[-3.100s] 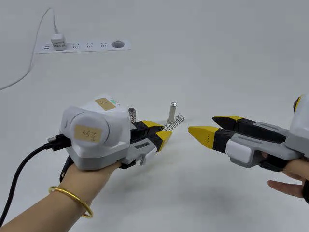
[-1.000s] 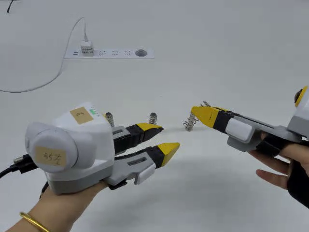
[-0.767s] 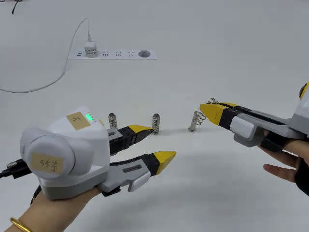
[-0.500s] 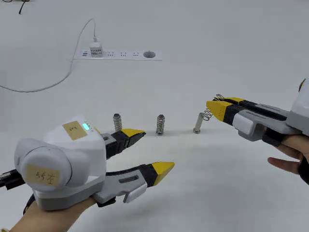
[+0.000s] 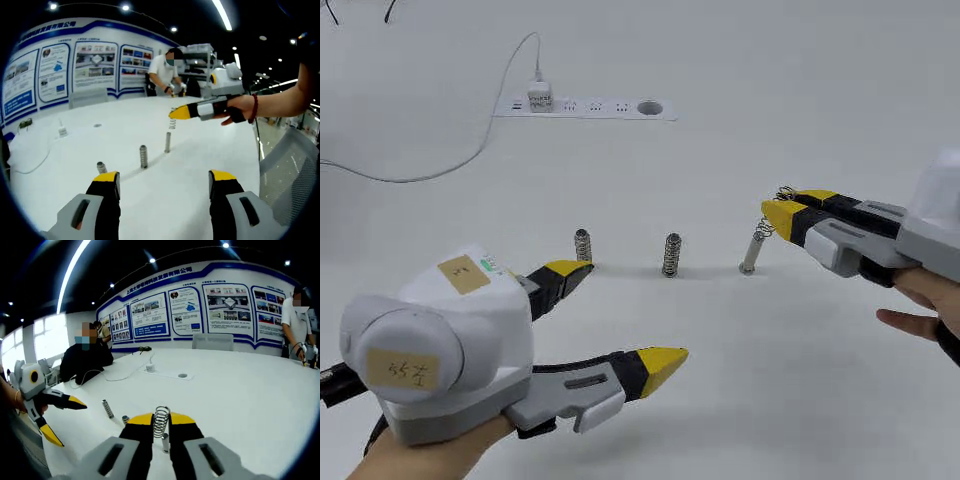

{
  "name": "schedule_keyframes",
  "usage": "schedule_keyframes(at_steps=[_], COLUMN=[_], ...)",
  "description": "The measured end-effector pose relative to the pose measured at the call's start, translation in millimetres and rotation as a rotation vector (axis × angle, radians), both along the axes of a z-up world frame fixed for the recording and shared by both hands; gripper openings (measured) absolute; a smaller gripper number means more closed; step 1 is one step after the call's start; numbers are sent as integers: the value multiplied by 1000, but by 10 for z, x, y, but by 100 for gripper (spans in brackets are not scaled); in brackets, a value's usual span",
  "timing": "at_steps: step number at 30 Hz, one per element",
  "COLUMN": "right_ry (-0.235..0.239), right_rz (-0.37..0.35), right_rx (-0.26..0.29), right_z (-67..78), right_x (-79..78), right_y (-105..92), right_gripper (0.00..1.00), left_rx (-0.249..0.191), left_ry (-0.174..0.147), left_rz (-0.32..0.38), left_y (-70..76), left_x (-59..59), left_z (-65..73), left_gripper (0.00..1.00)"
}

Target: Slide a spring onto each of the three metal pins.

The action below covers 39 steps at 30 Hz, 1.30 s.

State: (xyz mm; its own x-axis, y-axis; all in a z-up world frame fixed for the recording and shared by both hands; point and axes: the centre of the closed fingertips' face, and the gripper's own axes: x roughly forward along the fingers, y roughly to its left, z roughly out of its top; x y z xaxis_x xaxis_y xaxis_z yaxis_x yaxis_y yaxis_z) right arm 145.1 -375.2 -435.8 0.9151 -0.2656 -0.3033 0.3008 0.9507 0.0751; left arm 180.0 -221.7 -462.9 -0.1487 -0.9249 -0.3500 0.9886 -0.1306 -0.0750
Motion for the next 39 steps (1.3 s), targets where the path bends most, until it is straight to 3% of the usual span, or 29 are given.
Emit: schedule_keyframes(at_steps=[10,11,14,20,39], right_ry=[31,10,13,39,100], right_rz=[-8,-16,-20,-17,-8], right_rx=[-10,-13,-17,-76,-59], right_z=[-150,-121,-122,-117,-424], right_x=[27,33,33,21,41], right_y=[-45,-49,-48,-46,-4], right_gripper=[12,12,12,12,12], left_rx=[-2,-3,-2,0,10], left_ry=[11,12,17,25,33], left_rz=[49,54,72,88,116], left_y=[46,49,57,71,90], left_x=[133,148,191,232,305], left_z=[15,15,11,7,-27], left_gripper=[85,85,87,88,87])
